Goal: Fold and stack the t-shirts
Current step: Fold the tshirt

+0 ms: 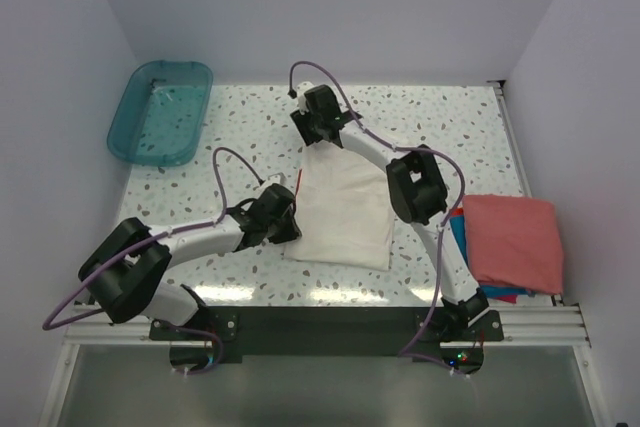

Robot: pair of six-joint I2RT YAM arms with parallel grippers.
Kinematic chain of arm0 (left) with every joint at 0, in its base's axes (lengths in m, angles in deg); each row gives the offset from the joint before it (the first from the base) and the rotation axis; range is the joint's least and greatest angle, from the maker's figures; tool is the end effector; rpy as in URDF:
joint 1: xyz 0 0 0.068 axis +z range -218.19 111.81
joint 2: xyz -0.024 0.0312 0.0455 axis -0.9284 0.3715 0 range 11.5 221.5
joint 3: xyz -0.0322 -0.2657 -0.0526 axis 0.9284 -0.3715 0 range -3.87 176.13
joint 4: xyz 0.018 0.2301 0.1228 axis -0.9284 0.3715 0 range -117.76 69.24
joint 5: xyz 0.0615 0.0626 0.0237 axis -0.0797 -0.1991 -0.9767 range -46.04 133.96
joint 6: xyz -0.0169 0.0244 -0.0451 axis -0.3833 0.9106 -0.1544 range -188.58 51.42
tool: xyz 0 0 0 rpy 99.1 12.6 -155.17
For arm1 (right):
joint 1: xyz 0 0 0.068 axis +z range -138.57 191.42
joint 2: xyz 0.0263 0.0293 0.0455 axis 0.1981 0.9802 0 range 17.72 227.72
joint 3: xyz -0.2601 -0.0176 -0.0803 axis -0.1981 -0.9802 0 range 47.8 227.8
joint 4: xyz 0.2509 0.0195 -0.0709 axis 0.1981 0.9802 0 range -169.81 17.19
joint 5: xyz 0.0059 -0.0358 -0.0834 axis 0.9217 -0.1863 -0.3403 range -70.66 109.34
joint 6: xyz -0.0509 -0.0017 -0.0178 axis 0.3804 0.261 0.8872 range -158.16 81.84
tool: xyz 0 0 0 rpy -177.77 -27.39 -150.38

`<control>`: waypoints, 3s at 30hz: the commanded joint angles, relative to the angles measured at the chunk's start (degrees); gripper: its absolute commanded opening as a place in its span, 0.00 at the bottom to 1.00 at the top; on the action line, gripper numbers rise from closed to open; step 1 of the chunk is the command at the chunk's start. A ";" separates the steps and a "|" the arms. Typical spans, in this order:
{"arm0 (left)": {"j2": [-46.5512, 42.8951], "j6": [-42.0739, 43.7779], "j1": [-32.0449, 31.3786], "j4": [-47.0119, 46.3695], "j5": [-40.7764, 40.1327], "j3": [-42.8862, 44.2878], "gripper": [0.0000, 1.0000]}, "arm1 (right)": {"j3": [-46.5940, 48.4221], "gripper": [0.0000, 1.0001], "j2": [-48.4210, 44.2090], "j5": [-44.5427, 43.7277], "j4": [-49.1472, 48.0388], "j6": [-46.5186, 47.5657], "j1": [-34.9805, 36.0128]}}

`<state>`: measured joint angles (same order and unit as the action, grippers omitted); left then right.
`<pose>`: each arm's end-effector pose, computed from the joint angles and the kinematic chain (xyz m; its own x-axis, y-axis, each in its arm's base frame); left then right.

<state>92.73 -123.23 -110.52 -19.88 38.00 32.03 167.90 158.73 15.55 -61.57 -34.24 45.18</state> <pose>0.1949 -0.1725 0.1546 -0.8513 -0.3219 -0.4143 -0.1221 0.8895 -0.4403 0.4672 0.3095 0.1789 -0.4888 -0.4088 -0.7707 -0.5465 0.8321 -0.0948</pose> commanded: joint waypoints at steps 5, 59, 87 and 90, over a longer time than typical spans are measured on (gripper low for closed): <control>2.18 1.48 0.14 -3.31 1.30 1.46 0.17 | -1.08 0.51 -3.45 -5.26 -6.28 2.32 1.66; 5.87 -0.81 -1.44 0.38 0.24 -2.06 0.00 | 7.70 0.57 4.27 12.58 -1.71 -20.53 -9.50; 3.14 -1.68 -1.44 -0.23 0.33 -4.70 0.00 | 0.49 0.41 -5.65 11.01 -7.08 -14.60 -8.89; 3.06 -1.77 -1.44 -0.23 0.42 -4.70 0.00 | 1.37 0.42 -5.75 5.21 -4.72 -6.08 -5.03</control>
<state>95.16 -125.13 -111.35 -25.98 38.24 29.97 168.29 159.01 26.09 -64.57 -51.64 35.30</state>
